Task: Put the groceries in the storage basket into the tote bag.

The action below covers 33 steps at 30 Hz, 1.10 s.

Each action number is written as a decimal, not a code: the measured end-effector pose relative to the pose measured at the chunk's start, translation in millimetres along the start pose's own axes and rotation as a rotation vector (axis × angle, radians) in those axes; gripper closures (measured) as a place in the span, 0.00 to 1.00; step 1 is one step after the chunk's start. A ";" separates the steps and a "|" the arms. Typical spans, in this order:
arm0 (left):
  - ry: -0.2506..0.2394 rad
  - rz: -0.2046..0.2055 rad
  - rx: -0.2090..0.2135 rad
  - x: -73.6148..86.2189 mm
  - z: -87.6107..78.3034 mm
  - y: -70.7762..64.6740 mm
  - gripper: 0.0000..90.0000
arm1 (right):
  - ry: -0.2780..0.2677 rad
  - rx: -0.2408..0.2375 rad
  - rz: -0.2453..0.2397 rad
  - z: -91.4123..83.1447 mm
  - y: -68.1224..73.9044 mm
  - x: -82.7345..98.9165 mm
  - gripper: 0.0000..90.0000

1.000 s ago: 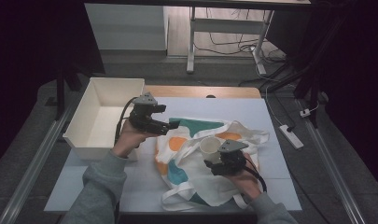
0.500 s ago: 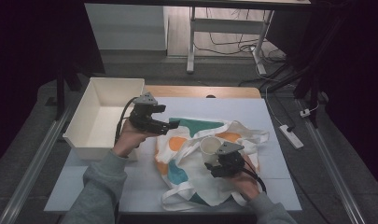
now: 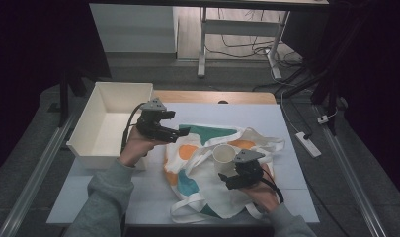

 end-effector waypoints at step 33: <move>0.111 -0.003 0.003 53.8 -17.6 -15.6 0.16 | -0.134 0.046 0.113 -73.2 -56.6 17.2 0.20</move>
Point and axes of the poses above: each handheld gripper's, and its own axes: z roughly forward along the jaws, x roughly out of its underside, y roughly to its left, the point moved 5 cm from there along z, roughly forward along the jaws, and after that the axes turned 2 degrees about z, right-handed, at the moved point
